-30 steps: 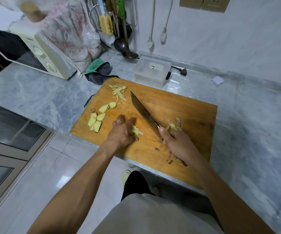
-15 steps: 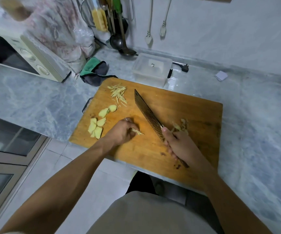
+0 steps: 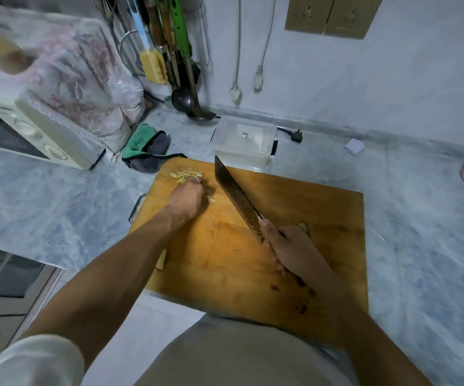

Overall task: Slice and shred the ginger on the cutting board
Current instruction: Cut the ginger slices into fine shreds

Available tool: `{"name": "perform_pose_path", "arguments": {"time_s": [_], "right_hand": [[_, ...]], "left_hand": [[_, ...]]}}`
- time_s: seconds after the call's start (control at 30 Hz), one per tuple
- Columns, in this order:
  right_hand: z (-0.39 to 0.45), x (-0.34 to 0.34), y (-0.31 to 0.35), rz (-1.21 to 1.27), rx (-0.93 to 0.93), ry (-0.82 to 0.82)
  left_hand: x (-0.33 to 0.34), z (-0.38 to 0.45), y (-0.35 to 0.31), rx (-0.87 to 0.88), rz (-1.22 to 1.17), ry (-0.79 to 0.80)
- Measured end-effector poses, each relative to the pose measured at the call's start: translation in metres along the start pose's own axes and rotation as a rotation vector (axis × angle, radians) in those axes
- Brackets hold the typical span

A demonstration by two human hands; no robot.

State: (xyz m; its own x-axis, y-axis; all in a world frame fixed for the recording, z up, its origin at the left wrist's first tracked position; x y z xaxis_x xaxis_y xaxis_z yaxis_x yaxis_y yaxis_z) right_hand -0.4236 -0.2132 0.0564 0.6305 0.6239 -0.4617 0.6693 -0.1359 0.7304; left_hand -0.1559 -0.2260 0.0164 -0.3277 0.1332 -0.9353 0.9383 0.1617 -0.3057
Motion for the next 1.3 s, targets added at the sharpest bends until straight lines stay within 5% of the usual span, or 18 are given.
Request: {"name": "perform_pose_path", "arguments": {"time_s": [0.2, 0.53, 0.8, 1.0, 1.3], "right_hand": [[0.006, 0.007, 0.006, 0.013, -0.036, -0.023], [0.015, 0.017, 0.016, -0.012, -0.012, 0.029], [0.015, 0.020, 0.025, -0.057, -0.072, 0.037], [0.014, 0.026, 0.021, -0.035, -0.047, 0.053], [0.007, 0.029, 0.017, -0.035, -0.053, 0.054]], "left_hand": [[-0.002, -0.015, 0.009, 0.077, -0.168, -0.135], [-0.011, -0.021, 0.020, -0.146, -0.401, -0.424], [0.007, -0.037, 0.050, -0.297, -0.460, -0.323], [0.024, -0.042, 0.048, -0.427, -0.237, -0.138], [0.022, -0.056, 0.051, -0.482, -0.496, -0.386]]}}
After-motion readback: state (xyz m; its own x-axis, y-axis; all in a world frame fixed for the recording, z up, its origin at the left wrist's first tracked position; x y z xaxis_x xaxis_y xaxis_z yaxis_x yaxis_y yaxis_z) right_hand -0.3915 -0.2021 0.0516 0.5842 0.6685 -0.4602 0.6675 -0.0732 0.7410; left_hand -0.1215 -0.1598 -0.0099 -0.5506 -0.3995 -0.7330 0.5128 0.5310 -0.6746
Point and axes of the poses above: each hand's wrist, its own z-axis towards the middle knuckle, its own x-axis out of the palm, y = z × x, the point moved 1 cm from there along z, towards the middle knuckle, and after that the axes turned 7 degrees about x, right-handed, at the moved point
